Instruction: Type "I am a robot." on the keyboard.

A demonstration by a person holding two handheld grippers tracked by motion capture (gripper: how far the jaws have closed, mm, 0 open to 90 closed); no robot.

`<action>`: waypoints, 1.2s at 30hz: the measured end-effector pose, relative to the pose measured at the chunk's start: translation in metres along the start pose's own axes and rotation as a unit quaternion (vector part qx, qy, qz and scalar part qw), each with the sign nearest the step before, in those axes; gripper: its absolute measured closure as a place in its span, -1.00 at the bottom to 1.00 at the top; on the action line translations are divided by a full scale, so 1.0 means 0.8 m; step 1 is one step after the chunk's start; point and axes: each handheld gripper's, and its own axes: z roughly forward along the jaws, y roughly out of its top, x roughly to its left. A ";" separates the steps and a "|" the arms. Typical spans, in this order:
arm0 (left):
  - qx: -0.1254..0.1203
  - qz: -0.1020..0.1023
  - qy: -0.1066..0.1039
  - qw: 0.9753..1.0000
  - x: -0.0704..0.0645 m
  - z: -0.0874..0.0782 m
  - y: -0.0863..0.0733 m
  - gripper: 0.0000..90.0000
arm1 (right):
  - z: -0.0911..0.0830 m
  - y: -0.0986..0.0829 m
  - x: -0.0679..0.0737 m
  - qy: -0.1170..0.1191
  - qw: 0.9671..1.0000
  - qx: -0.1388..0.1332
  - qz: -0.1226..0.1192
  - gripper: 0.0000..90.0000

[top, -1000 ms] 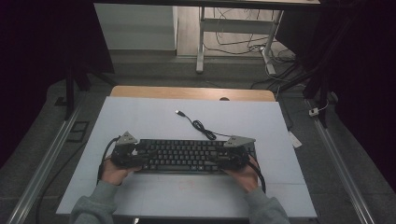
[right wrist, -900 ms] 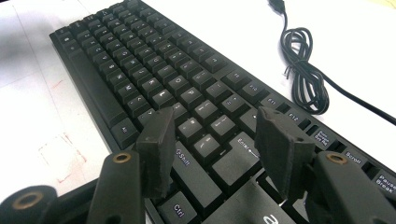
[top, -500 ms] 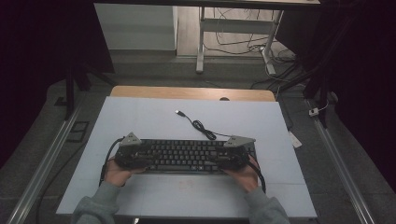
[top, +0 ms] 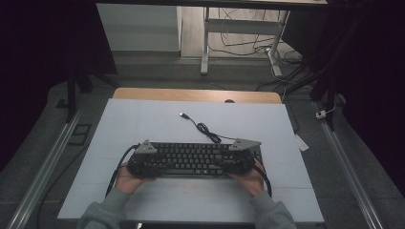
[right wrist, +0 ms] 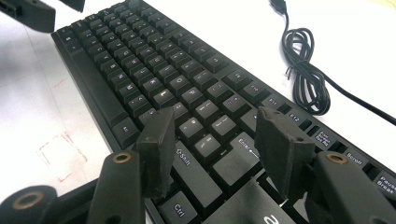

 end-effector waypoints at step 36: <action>0.053 0.051 -0.015 0.997 -0.018 0.033 -0.005 0.96 | 0.003 -0.001 0.001 0.001 1.000 0.003 -0.003 0.07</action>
